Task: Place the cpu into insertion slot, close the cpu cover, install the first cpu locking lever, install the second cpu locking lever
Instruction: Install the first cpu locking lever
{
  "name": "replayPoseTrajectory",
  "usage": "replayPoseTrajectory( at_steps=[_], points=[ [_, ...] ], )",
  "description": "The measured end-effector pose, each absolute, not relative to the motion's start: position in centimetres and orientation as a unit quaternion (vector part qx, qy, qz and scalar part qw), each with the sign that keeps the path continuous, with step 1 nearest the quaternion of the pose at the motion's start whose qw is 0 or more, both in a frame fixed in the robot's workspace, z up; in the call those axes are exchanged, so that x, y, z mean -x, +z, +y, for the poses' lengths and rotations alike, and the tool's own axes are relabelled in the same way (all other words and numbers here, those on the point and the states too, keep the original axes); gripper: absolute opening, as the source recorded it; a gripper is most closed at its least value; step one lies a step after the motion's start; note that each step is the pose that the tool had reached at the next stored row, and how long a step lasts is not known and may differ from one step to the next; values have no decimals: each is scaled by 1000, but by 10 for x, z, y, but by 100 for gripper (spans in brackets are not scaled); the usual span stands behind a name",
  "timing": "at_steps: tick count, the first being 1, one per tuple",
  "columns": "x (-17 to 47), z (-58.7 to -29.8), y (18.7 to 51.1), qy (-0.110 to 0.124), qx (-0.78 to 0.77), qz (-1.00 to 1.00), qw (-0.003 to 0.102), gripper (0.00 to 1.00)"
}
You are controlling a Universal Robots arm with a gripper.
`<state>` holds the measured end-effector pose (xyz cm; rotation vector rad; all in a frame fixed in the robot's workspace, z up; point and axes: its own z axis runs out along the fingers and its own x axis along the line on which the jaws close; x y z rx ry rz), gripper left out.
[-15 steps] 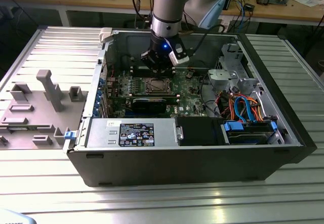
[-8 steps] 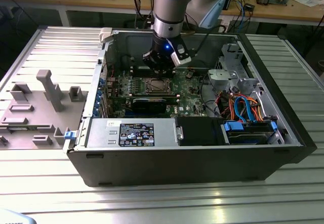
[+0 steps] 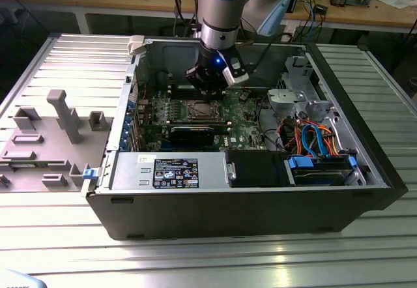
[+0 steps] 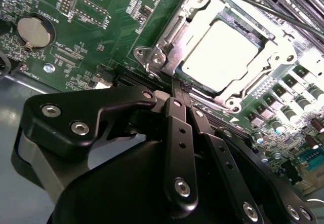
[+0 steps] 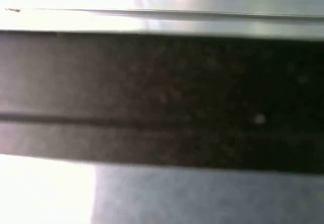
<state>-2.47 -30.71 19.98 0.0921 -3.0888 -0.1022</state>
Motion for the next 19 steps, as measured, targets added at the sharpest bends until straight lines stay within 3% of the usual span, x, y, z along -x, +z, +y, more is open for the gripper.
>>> replayPoseTrajectory(
  at_steps=[19],
  points=[
    [21,-310,207,-27,-35,-999,25,11]
  ],
)
